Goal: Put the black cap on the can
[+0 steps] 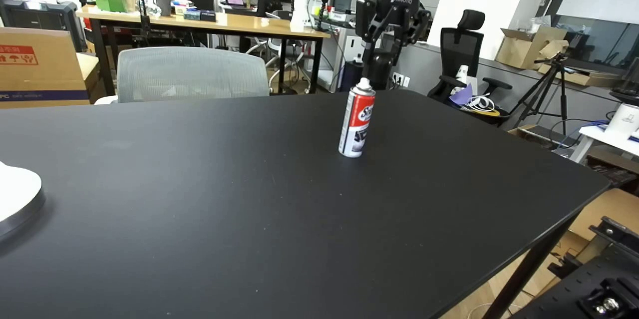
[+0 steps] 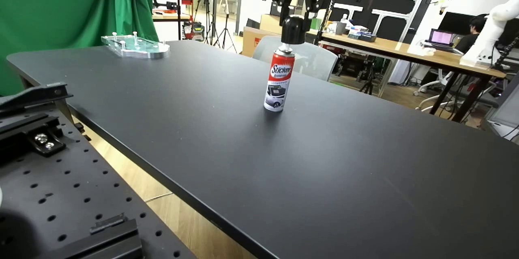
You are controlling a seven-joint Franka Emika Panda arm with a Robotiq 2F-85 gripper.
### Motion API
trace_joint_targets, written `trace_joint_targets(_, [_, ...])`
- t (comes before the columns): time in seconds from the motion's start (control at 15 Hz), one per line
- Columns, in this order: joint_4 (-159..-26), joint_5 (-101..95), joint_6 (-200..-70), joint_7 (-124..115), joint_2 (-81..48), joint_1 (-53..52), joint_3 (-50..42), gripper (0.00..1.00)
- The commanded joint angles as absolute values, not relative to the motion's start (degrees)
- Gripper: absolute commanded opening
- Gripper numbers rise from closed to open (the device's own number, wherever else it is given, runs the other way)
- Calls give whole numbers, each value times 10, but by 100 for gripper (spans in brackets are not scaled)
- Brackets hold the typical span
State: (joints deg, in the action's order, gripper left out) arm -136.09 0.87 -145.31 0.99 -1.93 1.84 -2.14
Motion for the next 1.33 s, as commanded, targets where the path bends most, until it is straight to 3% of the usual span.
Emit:
trace_joint_targets(0.0, [-1363, 1, -1466, -5, -19, 18, -21, 32])
trace_joint_targets(1.27, [-1347, 74, -1465, 44, -50, 15, -5, 32])
